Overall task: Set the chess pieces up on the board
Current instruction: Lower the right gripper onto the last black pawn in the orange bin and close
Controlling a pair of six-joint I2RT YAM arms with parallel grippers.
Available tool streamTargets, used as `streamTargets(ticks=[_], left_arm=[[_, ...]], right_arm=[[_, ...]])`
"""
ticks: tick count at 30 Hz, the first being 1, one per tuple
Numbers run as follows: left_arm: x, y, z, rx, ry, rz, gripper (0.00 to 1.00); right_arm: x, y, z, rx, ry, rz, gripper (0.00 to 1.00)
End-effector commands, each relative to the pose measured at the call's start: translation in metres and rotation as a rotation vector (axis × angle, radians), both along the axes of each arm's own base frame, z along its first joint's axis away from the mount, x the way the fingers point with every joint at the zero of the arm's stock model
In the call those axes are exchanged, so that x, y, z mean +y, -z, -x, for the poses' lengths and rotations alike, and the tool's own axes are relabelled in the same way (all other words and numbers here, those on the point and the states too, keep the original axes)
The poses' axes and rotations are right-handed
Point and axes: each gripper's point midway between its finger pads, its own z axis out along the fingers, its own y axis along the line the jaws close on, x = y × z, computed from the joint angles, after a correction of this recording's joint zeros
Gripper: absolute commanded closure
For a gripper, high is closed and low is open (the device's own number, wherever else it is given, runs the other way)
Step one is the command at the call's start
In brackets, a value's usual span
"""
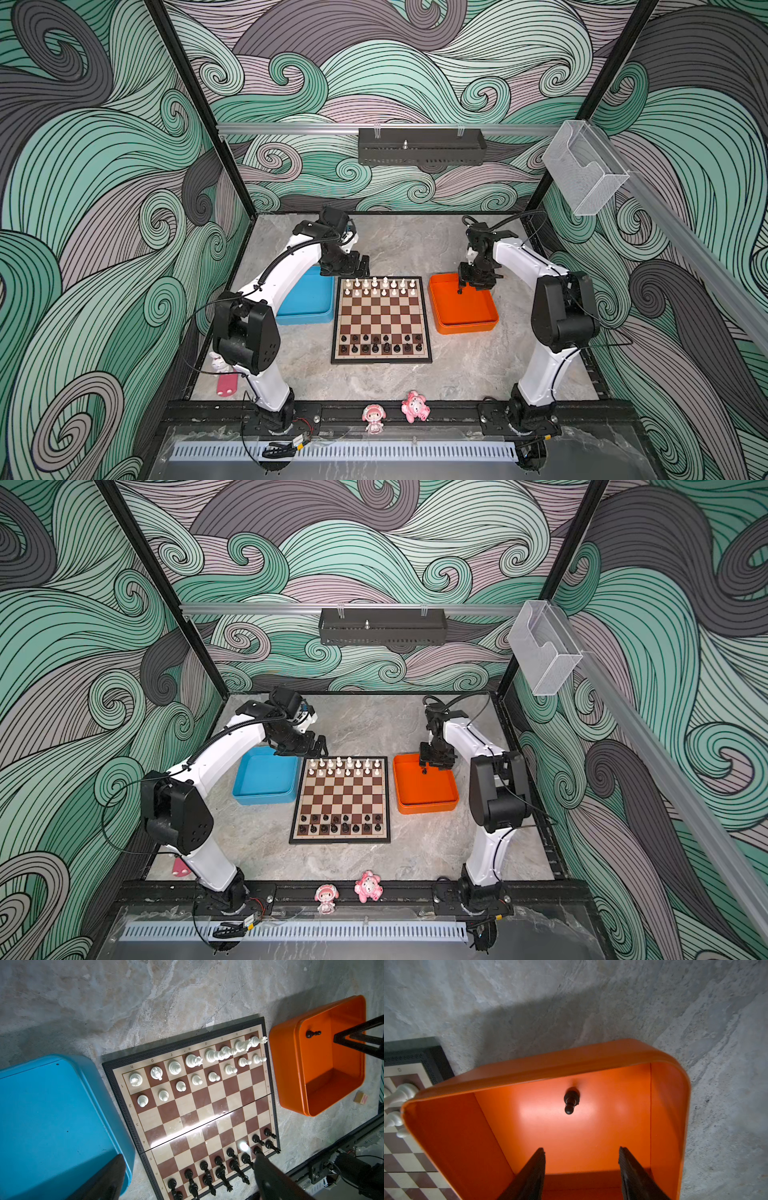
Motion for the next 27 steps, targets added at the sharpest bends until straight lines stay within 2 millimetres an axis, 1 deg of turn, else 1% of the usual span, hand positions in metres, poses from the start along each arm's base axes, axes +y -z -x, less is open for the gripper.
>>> streamTargets(ticks=[1, 12, 27], left_arm=[[0.002, -0.009, 0.003, -0.016, -0.014, -0.001, 0.01], [0.004, -0.005, 0.001, -0.004, -0.022, -0.012, 0.01], [0.003, 0.000, -0.005, 0.015, -0.027, -0.017, 0.01]], right_arm=[[0.002, 0.008, -0.004, 0.008, -0.012, -0.007, 0.51], [0.005, 0.023, -0.007, 0.026, -0.014, -0.023, 0.60], [0.009, 0.036, -0.010, 0.042, -0.023, -0.035, 0.72]])
